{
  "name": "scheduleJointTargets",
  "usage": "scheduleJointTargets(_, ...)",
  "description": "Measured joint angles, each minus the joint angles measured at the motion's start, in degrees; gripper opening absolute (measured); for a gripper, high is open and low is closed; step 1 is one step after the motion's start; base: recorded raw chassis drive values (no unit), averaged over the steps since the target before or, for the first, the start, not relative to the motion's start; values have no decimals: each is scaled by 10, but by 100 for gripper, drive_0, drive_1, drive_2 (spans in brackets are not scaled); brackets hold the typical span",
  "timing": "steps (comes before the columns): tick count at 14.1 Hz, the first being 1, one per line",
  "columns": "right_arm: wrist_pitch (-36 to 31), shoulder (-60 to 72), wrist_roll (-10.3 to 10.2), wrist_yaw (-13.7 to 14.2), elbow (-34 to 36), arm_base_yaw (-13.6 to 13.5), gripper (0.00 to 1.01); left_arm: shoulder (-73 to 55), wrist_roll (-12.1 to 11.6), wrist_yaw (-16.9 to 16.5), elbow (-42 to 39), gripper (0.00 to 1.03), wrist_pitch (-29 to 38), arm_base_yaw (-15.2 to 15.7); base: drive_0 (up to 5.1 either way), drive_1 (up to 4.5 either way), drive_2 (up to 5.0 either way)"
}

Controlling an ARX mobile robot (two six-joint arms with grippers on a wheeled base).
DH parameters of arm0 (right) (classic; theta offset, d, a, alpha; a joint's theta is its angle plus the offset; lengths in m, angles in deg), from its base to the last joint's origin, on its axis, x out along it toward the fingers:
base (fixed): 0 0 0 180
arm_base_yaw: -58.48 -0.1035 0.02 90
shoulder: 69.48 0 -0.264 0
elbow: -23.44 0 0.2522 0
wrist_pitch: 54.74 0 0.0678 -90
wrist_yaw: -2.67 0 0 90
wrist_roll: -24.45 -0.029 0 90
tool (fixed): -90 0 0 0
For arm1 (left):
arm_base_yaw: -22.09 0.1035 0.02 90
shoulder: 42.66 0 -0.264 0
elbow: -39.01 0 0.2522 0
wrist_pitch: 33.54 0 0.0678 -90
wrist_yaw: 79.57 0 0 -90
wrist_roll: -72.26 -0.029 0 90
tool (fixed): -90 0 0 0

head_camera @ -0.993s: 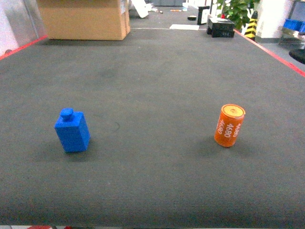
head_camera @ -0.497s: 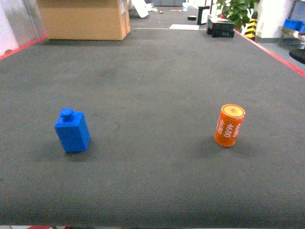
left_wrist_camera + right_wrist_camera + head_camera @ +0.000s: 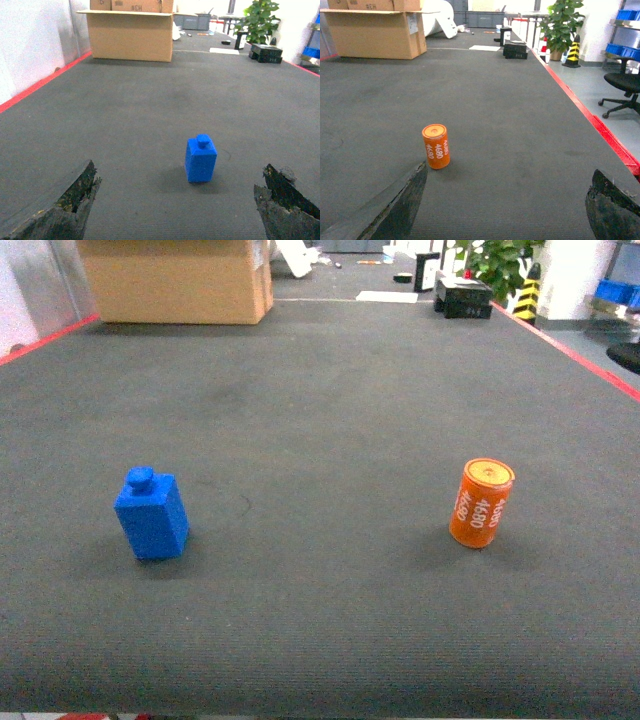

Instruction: Sort blue parts and orange caps into right shelf containers

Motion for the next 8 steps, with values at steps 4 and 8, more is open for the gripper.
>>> scheduleJointTargets(4,0,0,0,0,0,0,98,0,0,0,0,98,0,0,0,0,0)
scheduleJointTargets(8,0,0,0,0,0,0,98,0,0,0,0,98,0,0,0,0,0)
